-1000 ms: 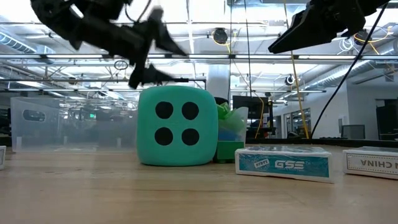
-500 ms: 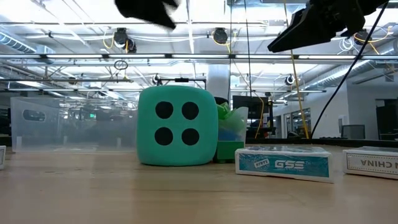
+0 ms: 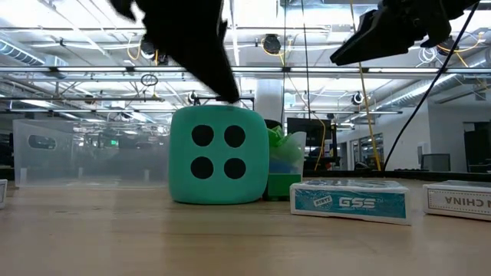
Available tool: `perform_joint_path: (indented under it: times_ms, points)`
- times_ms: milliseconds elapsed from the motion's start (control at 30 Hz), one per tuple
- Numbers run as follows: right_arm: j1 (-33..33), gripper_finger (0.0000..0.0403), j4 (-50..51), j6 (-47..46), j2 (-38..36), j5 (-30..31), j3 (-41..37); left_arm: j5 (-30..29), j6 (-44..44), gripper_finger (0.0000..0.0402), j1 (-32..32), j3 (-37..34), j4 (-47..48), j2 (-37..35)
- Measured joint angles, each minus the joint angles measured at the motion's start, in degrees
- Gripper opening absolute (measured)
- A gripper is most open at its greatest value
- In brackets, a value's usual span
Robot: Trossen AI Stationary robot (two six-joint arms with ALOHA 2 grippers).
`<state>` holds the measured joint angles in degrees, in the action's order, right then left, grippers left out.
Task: Pick & Place Toys
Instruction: Put the green game piece into the right transparent bin
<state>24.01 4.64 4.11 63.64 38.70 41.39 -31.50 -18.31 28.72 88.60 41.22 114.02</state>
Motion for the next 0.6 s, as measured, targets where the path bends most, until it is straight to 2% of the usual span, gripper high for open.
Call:
perform_joint_path:
  times_ms: [367, 500, 600]
  points:
    - [-0.07, 0.0168, -1.74, 3.13, 0.02, 0.00, 0.00, 22.92, -10.94, 0.0258, -1.59, 0.22, 8.12, -0.38]
    - [-0.07, 0.0167, -3.51, 4.08, 0.01, -0.02, 0.00, 29.33, -14.68, 0.0250, 0.34, 0.04, 12.13, -2.77]
    - [-0.04, 0.0168, -3.58, 3.73, 0.00, -0.02, 0.00, 30.16, -15.79, 0.0248, 1.64, -0.22, 13.56, -4.68]
